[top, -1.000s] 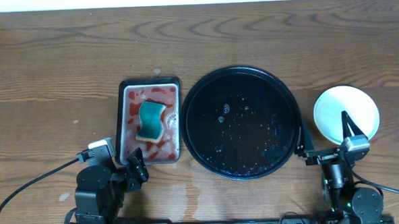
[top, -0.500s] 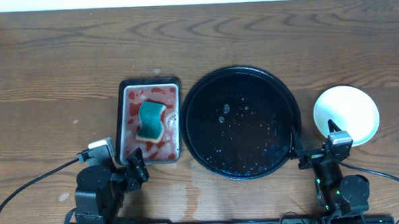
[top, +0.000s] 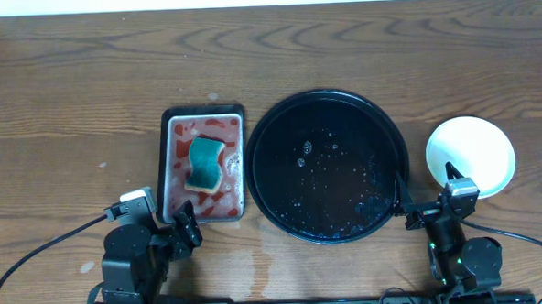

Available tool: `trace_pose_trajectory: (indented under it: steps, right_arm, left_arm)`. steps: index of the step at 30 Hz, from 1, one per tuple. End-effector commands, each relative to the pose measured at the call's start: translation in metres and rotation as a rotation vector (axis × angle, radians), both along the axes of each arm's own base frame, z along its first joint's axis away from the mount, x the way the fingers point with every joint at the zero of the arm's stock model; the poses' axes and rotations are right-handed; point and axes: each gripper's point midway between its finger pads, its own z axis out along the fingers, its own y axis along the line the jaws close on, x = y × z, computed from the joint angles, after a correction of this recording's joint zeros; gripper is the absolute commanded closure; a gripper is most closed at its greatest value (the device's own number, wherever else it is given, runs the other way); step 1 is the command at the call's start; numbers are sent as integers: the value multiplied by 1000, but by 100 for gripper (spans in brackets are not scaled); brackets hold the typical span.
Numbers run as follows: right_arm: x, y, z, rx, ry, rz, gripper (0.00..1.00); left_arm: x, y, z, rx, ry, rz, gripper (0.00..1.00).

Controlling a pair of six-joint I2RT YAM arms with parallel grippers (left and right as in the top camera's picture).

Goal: Clean dirty plates on tray and stack at the side

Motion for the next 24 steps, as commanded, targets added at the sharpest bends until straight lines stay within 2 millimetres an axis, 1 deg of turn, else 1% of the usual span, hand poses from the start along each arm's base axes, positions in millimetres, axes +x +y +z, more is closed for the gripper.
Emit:
trace_pose_trajectory:
  steps: [1, 10, 14, 16, 19, 24]
  right_arm:
    - [-1, 3, 0, 9, 1, 14, 1]
    - [-1, 3, 0, 9, 1, 14, 1]
    - [-1, 3, 0, 9, 1, 14, 1]
    - [-1, 3, 0, 9, 1, 14, 1]
    - [-1, 3, 0, 9, 1, 14, 1]
    - [-1, 3, 0, 9, 1, 14, 1]
  left_arm:
    - [-1, 2, -3, -3, 8, 14, 18]
    - [-1, 2, -3, -3, 8, 14, 18]
    - [-9, 5, -7, 29, 17, 9, 18]
    - [-10, 8, -5, 54, -18, 2, 18]
    - [-6, 10, -3, 91, -104, -14, 18]
    - [5, 19, -11, 96, -225, 37, 18]
